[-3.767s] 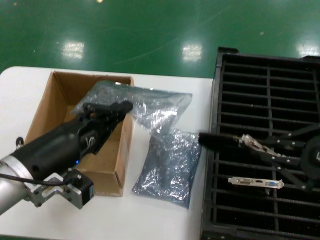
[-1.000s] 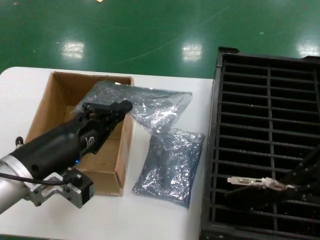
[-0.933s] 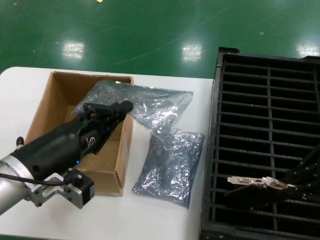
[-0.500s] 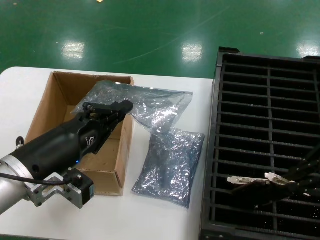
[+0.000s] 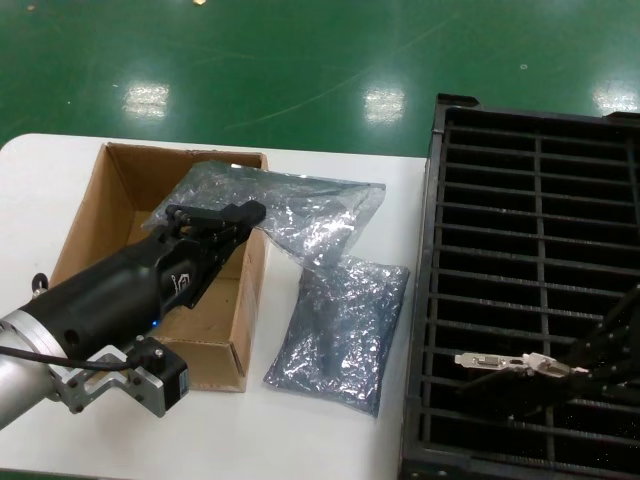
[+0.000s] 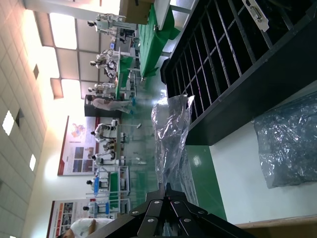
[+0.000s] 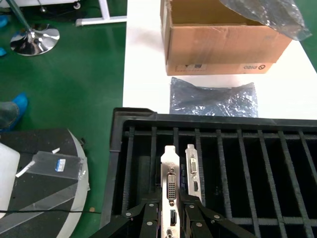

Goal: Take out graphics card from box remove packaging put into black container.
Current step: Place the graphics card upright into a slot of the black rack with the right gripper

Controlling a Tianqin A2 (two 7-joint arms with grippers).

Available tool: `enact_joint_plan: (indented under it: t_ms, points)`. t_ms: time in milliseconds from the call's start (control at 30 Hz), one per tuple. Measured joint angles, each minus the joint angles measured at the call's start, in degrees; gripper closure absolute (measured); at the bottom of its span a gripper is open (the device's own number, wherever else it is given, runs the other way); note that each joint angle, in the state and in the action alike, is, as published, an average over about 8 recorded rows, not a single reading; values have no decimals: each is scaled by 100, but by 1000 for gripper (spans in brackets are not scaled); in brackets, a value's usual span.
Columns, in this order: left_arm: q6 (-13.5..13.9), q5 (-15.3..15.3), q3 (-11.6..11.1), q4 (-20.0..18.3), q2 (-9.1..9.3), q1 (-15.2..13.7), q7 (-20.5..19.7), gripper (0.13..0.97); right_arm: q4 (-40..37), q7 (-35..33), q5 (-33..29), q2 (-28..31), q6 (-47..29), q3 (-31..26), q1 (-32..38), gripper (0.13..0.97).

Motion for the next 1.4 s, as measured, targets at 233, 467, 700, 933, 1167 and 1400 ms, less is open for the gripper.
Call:
enact_joint_plan:
  t_ms: [233, 467, 700, 933, 1167, 1400]
  points:
    - [0, 0, 0, 0, 0, 0, 0, 957, 93, -43, -56, -61, -18, -67, -4, 907]
    - [0, 0, 0, 0, 0, 0, 0, 957, 128, -91, -76, -148, -34, -123, 4, 907]
    - [0, 0, 0, 0, 0, 0, 0, 957, 111, -130, -110, -242, -11, -154, 47, 889]
    - [0, 0, 0, 0, 0, 0, 0, 957, 91, -174, -119, -266, 18, -136, 91, 872]
    - [0, 0, 0, 0, 0, 0, 0, 957, 109, -221, -43, -215, 74, -47, 64, 796]
    - [0, 0, 0, 0, 0, 0, 0, 957, -43, -387, 389, -80, 398, 384, -189, 688]
